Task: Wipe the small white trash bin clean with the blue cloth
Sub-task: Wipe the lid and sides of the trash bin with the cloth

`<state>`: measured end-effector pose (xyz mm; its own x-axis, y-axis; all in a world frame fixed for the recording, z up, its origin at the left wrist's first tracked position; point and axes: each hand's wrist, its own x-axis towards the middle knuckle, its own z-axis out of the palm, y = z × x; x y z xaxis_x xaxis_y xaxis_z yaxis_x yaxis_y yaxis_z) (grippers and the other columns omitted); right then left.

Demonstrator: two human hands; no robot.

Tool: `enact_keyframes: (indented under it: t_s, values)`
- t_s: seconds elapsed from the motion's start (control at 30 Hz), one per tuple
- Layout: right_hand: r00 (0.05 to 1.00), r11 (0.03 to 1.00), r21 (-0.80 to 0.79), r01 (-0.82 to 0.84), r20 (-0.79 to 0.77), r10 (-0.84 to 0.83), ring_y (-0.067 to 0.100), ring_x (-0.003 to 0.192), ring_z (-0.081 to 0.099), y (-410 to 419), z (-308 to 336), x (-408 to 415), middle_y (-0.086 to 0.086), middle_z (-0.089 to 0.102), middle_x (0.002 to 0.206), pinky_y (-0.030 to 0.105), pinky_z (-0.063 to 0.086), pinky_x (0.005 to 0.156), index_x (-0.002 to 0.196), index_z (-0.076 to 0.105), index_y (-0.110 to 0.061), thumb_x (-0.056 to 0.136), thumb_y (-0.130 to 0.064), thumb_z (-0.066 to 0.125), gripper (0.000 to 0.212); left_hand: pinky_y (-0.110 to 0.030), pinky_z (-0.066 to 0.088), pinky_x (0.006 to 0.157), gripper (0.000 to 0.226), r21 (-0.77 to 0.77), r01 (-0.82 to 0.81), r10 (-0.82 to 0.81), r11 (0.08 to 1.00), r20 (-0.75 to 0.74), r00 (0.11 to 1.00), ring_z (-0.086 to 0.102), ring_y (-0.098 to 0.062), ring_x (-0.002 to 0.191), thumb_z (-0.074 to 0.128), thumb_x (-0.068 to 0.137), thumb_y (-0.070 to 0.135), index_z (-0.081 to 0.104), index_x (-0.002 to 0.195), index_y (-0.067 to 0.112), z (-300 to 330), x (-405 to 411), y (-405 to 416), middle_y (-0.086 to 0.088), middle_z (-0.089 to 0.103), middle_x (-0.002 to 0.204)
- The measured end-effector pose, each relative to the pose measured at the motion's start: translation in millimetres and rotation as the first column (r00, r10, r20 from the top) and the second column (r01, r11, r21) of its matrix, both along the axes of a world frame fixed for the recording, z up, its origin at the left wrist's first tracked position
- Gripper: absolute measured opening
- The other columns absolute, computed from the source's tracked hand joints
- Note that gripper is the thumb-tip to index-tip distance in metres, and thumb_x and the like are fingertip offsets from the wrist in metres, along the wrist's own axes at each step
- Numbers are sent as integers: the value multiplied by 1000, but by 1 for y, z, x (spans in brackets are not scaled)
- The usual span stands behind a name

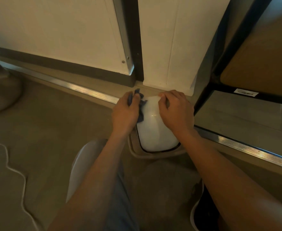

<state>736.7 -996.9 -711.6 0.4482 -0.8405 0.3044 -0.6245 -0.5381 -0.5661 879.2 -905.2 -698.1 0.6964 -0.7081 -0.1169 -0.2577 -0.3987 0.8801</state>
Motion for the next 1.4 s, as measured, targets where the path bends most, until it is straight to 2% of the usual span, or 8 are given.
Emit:
enact_keyframes:
  t_s: [0.17,0.27,0.5,0.67,0.83,1.0,1.2,1.4]
  values:
    - [1000,1000,0,-6,16,6,13,95,60,0,-2,0,0,70,101,32,53,80,105,71,-17,98,-36,36,40,-27,27,120,41,-70,126,-74,989,503,861,32,-21,147,50,104,34,50,144,25,-12,-51,43,-1,40,155]
    - [999,1000,-4,-16,38,16,13,94,60,0,-2,-1,0,70,101,32,53,82,103,71,-17,99,-35,38,38,-16,18,120,47,-83,143,-101,986,388,916,17,-17,155,45,105,36,38,151,34,-36,-63,77,4,24,165]
    - [999,1000,-12,-24,33,25,16,99,63,0,-1,-2,2,71,104,34,54,86,108,72,-15,99,-37,35,44,-43,53,92,49,4,-214,213,977,-135,968,65,-23,102,36,105,55,68,111,18,-13,-10,22,-5,70,106]
    - [1000,1000,-23,-15,5,15,17,97,63,1,0,-1,3,72,103,34,54,83,107,72,-14,100,-36,35,44,-31,43,84,40,140,20,-64,990,321,945,60,-16,100,37,105,50,68,108,26,18,-11,-16,1,66,111]
    - [1000,999,-33,-17,12,17,16,98,64,0,-2,-2,4,72,104,35,55,83,107,72,-14,101,-30,41,36,-44,28,122,45,68,157,-163,985,655,738,29,-24,151,47,105,39,52,145,19,-9,-54,35,-3,47,154]
    - [999,999,-22,-24,29,25,16,99,63,1,-2,-2,2,71,106,36,54,85,109,71,-15,101,-32,40,36,-35,31,121,50,-100,114,-80,988,298,951,26,-16,152,40,106,34,35,154,21,-34,-51,77,0,27,163]
    - [999,999,-6,-33,29,33,16,103,62,0,-2,-4,2,71,109,36,53,89,113,71,-15,101,-36,37,41,-37,48,96,42,50,-22,25,999,-60,998,62,-22,113,35,108,47,64,123,21,-3,9,5,-3,67,118]
    - [1000,999,-22,-25,11,25,14,101,63,1,-2,-3,1,71,108,33,54,86,112,71,-16,103,-30,42,34,-36,41,101,42,216,104,-203,971,515,833,50,-22,130,33,107,43,57,135,25,17,-29,-2,-2,56,139]
